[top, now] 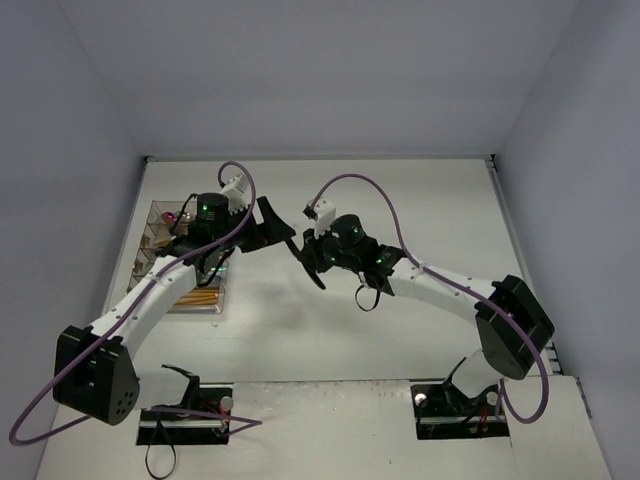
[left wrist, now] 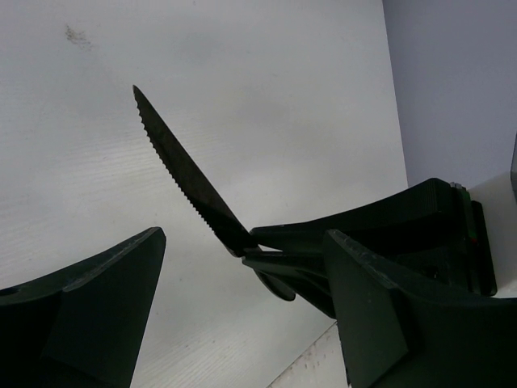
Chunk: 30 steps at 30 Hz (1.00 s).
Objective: Sort the eating utensils into containers
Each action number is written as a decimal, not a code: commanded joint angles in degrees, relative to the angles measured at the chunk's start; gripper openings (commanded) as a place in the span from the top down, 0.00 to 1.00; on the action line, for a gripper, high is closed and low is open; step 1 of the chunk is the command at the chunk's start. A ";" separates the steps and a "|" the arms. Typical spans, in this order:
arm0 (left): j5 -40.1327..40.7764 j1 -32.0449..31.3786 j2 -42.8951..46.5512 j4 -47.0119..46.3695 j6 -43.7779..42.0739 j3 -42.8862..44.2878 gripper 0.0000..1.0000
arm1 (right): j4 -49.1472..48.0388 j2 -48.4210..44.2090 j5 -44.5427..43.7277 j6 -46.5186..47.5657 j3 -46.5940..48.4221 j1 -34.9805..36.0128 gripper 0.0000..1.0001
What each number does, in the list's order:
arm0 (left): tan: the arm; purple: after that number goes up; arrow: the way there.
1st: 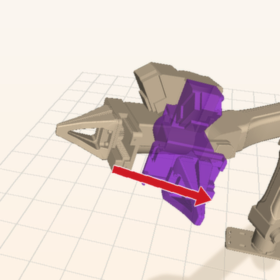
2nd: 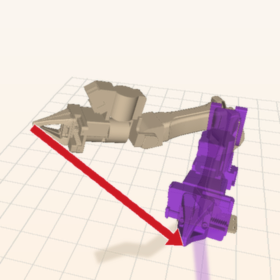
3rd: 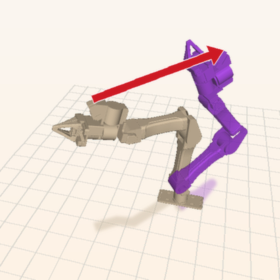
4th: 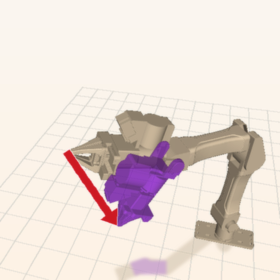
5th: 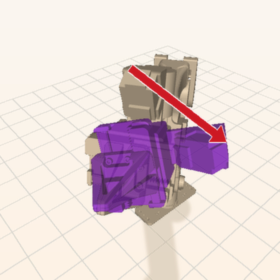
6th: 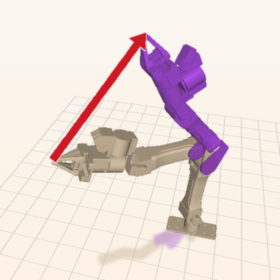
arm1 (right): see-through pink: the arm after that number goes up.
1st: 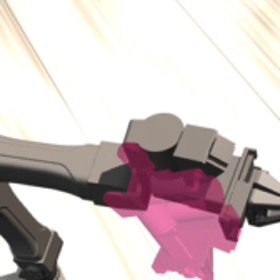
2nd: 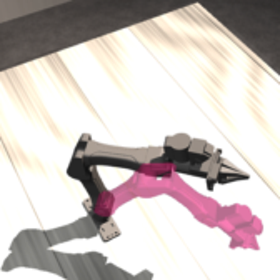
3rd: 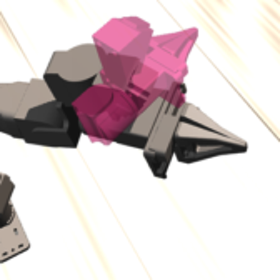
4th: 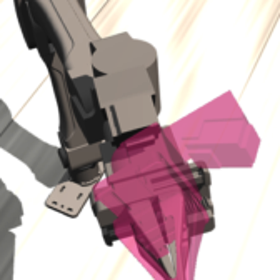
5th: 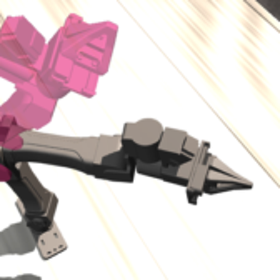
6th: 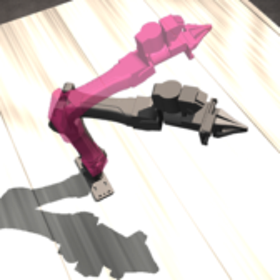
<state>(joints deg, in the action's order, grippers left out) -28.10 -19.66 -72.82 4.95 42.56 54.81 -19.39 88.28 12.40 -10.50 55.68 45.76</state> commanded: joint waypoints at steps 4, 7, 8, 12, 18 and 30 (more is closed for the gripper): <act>1.03 -2.42 -1.87 -8.43 5.25 -0.06 0.30 | -7.82 -4.84 1.70 -2.09 0.10 0.30 1.00; 1.40 -2.91 -2.57 -9.24 6.95 -0.49 0.39 | -8.26 -5.39 1.39 -2.26 -0.08 0.30 1.00; 1.71 -3.09 -2.68 -9.26 7.30 -0.45 0.45 | -8.46 -5.64 1.23 -2.37 -0.29 0.26 1.00; 2.72 -3.58 -2.68 -9.26 8.02 -0.31 0.61 | -9.22 -6.24 0.58 -2.82 -1.10 0.23 1.00; 2.88 -4.05 -2.77 -9.74 8.84 -0.71 0.84 | -10.22 -6.44 0.36 -3.28 -1.61 0.30 1.00; 6.21 -3.01 -1.03 -11.47 9.99 -2.24 1.00 | -10.42 -7.82 -3.99 -4.00 -2.93 -0.03 0.53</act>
<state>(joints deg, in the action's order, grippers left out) -24.31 -23.51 -76.65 -1.80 51.70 51.88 -24.07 84.62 11.36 -14.23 52.71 45.80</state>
